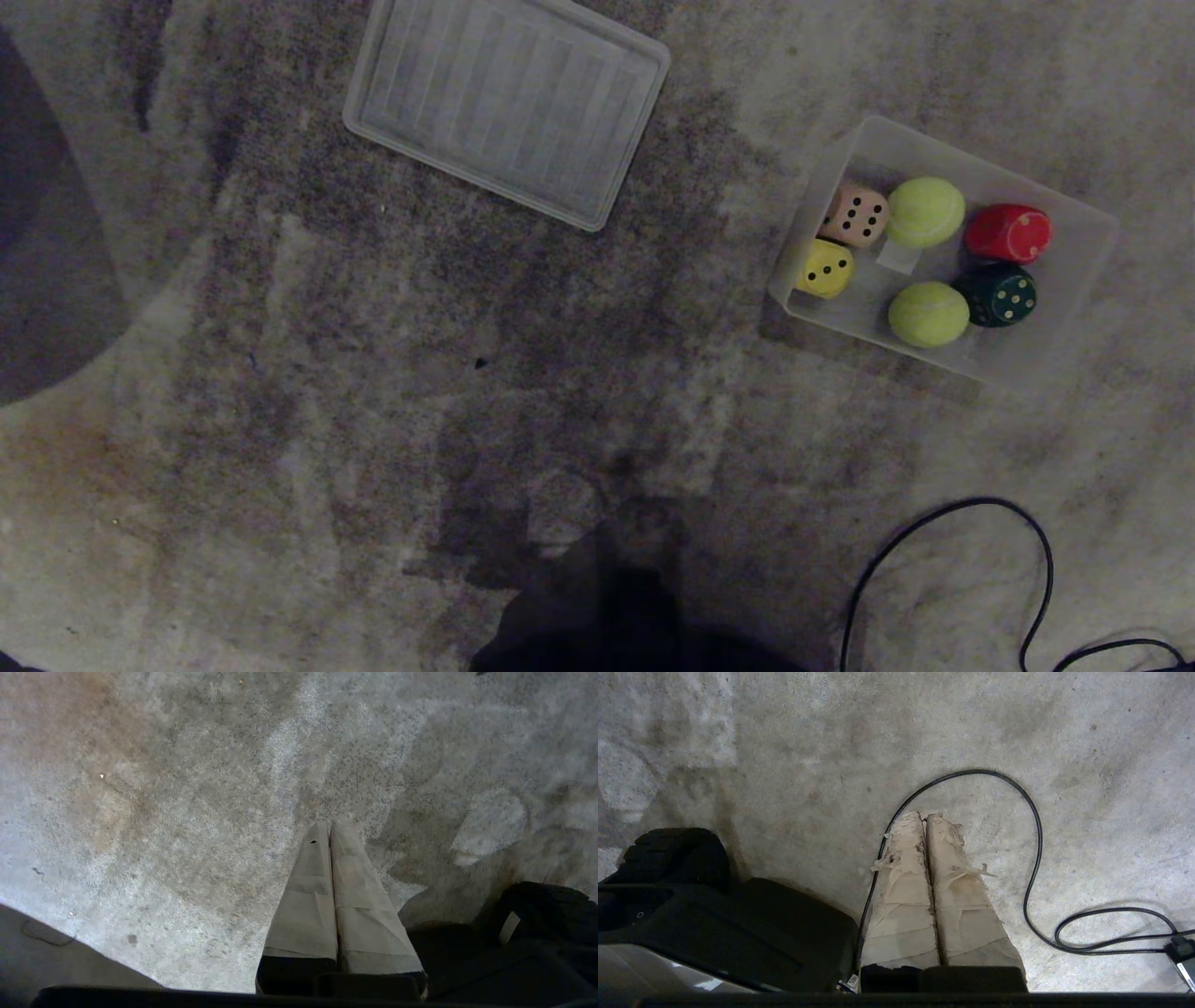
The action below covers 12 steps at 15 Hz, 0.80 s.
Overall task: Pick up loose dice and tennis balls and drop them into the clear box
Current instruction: Close the lid
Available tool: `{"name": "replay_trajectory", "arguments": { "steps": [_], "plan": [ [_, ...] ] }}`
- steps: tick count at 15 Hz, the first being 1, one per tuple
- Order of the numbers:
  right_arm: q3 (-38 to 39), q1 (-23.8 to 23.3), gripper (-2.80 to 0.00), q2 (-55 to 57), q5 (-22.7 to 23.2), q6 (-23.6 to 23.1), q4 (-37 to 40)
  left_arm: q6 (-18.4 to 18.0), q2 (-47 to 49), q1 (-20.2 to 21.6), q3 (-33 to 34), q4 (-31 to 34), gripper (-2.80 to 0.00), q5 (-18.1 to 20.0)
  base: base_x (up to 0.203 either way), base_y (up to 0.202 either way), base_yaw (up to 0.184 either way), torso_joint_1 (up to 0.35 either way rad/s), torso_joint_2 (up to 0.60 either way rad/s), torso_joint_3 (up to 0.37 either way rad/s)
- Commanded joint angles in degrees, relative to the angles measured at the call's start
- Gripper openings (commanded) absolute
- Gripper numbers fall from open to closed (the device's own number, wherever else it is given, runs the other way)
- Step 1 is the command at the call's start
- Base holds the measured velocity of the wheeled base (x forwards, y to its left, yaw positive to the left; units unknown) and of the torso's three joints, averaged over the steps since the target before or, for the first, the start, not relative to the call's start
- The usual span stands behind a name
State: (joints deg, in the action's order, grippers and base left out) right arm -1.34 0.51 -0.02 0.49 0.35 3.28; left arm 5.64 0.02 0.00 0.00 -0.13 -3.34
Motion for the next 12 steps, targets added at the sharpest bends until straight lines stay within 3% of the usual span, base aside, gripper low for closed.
{"name": "replay_trajectory", "arguments": {
  "steps": [1,8,12],
  "plan": [
    [0.02,0.02,-2.80,0.11,0.04,0.00,0.06,0.16,0.06,0.00,0.09,-0.04,-2.80,-0.09,0.000,0.000,0.000,0.000,0.00,0.000],
    [0.02,0.02,-2.80,0.09,0.04,0.00,0.06,-0.02,0.06,0.00,0.09,-0.04,-2.80,-0.05,0.000,0.000,0.000,0.000,0.00,0.004],
    [0.02,0.02,-2.80,0.03,0.04,0.00,0.06,-0.11,0.06,0.00,0.09,-0.13,-2.80,0.00,0.000,0.000,0.000,0.004,0.00,0.155]
  ]
}}
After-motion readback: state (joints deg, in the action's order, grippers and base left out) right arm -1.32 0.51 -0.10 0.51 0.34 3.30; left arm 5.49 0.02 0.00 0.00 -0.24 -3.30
